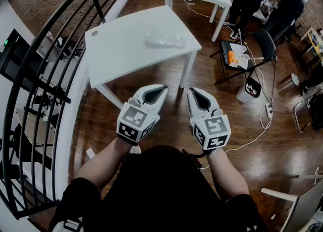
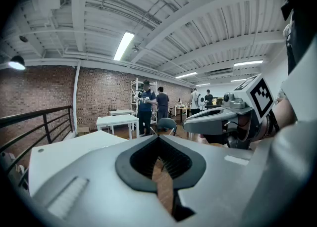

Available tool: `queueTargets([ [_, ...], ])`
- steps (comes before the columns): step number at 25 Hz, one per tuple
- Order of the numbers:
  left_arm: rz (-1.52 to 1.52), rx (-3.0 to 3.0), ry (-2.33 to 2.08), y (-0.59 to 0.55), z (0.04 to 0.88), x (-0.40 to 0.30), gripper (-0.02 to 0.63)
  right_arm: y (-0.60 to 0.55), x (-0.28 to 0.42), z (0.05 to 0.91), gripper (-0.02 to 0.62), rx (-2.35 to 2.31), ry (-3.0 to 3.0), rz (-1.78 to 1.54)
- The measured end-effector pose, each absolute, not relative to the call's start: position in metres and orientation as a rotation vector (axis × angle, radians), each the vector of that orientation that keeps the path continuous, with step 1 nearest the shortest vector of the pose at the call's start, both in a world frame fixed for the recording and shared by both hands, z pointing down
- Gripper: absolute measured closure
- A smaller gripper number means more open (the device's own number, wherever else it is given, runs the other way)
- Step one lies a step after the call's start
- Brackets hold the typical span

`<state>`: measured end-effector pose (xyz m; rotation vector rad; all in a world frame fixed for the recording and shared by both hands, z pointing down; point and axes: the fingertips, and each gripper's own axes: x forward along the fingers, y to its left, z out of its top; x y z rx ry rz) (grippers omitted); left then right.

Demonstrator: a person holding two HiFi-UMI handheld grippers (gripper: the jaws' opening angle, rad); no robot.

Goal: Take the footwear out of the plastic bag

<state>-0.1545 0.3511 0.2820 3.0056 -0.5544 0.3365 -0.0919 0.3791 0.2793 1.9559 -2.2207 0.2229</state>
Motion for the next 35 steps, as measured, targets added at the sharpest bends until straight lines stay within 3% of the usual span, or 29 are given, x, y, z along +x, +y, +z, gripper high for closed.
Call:
queueTargets([
  [19, 0.362, 2.986, -0.582, 0.325, 0.296, -0.117, 0.590, 0.359, -0.049, 0.297, 0.603, 1.943, -2.222, 0.265],
  [35, 0.342, 2.931, -0.525, 0.189, 0.303, -0.109, 0.590, 0.224, -0.038, 0.304, 0.603, 1.916, -2.132, 0.332],
])
